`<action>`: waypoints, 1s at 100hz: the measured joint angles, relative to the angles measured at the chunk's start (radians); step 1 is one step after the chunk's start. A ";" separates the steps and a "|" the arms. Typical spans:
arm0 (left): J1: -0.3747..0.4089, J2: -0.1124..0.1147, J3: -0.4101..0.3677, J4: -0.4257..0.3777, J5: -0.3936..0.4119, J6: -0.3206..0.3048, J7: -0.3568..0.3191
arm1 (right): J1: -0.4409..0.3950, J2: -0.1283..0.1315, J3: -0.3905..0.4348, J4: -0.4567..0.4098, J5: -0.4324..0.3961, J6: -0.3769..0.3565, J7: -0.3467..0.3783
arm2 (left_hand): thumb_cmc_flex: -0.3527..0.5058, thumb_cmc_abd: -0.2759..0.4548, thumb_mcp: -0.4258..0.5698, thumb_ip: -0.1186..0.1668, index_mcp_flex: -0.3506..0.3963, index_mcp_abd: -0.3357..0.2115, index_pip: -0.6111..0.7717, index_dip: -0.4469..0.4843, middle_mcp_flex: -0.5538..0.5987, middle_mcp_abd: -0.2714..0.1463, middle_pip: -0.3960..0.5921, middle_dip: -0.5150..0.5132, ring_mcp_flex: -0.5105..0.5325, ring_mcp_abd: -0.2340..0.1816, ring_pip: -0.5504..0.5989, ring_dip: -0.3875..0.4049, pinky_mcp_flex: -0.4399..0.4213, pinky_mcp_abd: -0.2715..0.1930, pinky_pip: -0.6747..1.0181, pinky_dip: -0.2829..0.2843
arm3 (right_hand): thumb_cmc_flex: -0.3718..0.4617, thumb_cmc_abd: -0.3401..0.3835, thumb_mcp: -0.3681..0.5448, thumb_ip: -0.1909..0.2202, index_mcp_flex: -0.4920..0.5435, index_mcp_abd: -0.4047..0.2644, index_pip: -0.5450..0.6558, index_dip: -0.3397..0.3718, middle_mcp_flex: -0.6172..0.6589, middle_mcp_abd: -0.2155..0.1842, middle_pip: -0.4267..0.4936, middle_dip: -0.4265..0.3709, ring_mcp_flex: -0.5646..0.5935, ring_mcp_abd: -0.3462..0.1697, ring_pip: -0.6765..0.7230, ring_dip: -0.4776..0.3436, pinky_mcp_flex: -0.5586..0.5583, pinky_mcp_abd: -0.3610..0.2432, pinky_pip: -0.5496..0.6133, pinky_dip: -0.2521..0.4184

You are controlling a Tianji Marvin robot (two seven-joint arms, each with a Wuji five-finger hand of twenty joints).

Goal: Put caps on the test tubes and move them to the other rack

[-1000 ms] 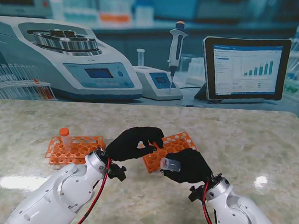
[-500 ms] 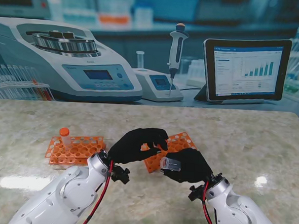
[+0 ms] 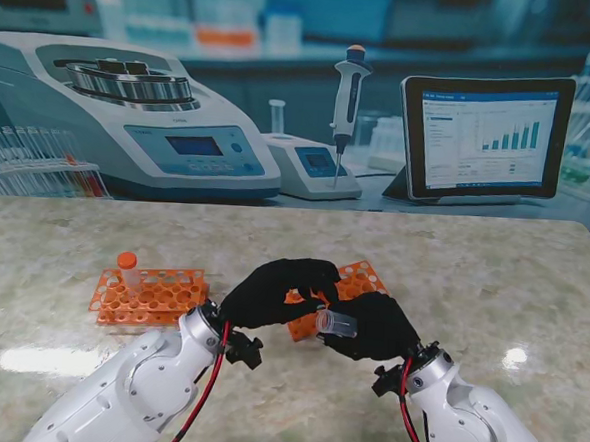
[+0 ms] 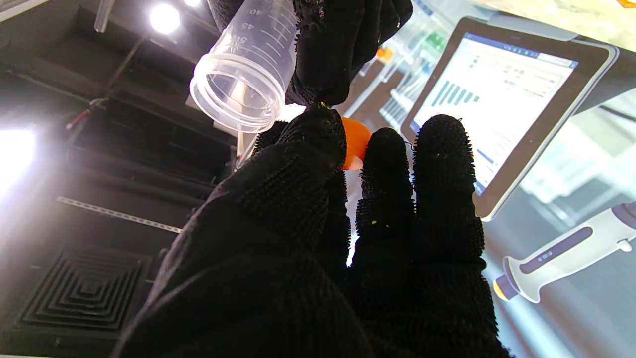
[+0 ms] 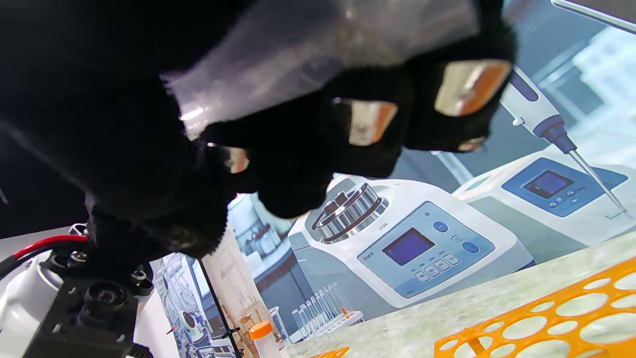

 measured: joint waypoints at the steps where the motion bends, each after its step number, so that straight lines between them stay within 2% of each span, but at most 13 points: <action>1: 0.000 0.000 0.000 0.000 0.001 0.000 0.000 | 0.000 0.000 0.000 0.000 0.000 0.000 0.000 | 0.000 0.000 0.000 0.000 0.000 0.000 0.000 0.000 0.000 0.000 0.000 0.000 0.000 0.000 0.000 0.000 0.000 0.000 0.000 0.000 | 0.000 0.000 0.000 0.000 0.000 0.000 0.000 0.000 0.000 0.000 0.000 0.000 0.000 0.000 0.000 0.000 0.000 0.000 0.000 0.000; 31: 0.031 -0.001 -0.040 -0.023 0.025 -0.015 0.007 | 0.000 0.000 0.001 0.002 -0.003 0.000 -0.002 | 0.000 0.000 0.000 0.000 0.000 0.000 0.000 0.000 0.000 0.000 0.000 0.000 0.000 0.000 0.000 0.000 0.000 0.000 0.000 0.000 | 0.000 0.000 -0.002 0.000 0.000 0.000 0.000 0.000 0.000 0.000 0.000 0.000 0.000 0.000 0.000 0.000 0.000 0.000 0.000 0.000; 70: 0.100 0.008 -0.090 -0.077 0.081 -0.060 0.017 | 0.000 0.000 0.010 0.002 -0.007 0.006 -0.005 | 0.000 0.000 0.000 0.000 0.000 0.000 0.000 0.000 0.000 0.000 0.000 0.000 0.000 0.000 0.000 0.002 0.000 0.000 0.000 0.000 | 0.000 0.000 -0.004 0.000 0.000 0.000 0.000 0.000 0.000 0.000 0.000 0.000 0.000 0.000 0.000 0.000 0.000 0.000 0.000 0.000; 100: 0.139 0.015 -0.114 -0.101 0.087 -0.084 0.011 | 0.000 0.000 0.018 0.003 -0.008 0.013 -0.010 | 0.000 0.000 0.000 0.000 0.000 0.000 0.000 0.000 0.000 0.000 0.000 0.000 0.000 0.000 0.000 0.002 0.000 0.000 0.000 0.000 | 0.000 0.008 -0.011 0.000 0.000 -0.001 -0.001 0.000 0.000 0.000 -0.001 0.000 0.000 0.000 0.000 0.000 0.000 0.000 0.000 0.000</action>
